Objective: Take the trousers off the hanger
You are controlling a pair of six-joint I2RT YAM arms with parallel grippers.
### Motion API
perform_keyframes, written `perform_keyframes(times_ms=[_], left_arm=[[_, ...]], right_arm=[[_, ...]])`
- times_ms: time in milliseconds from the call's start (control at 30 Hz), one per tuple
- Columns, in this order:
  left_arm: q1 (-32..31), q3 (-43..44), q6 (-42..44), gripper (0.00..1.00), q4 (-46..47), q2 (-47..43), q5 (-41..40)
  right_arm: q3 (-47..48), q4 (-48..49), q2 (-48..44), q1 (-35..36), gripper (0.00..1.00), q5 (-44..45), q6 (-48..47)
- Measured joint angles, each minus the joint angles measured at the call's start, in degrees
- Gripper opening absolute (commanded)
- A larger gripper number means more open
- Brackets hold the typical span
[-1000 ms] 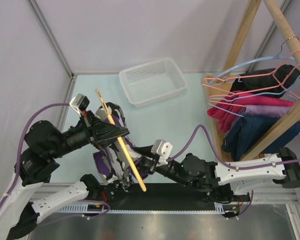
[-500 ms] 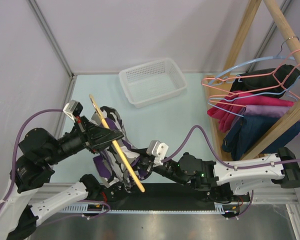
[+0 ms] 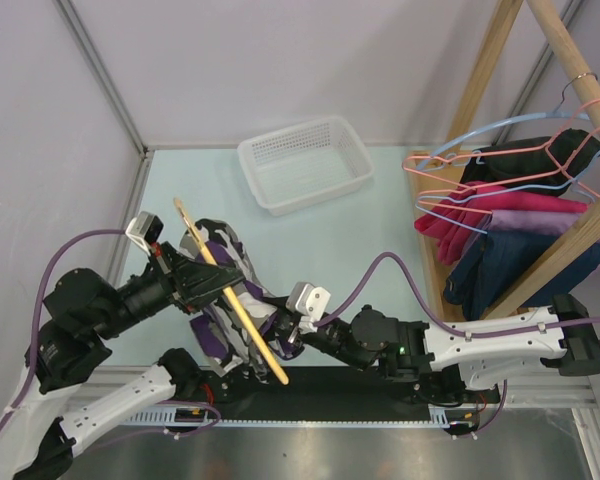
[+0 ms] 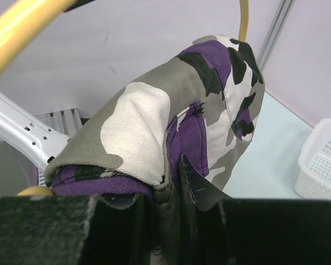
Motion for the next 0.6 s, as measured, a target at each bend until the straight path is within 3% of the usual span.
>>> perform_keyframes(times_ms=[600], left_arm=[[-0.04,-10.34,1.90,0.00,0.09,-10.84,-1.86]], right_arm=[[8.66,-7.54,2.10,-0.17,0.00,-1.79,-4.57]])
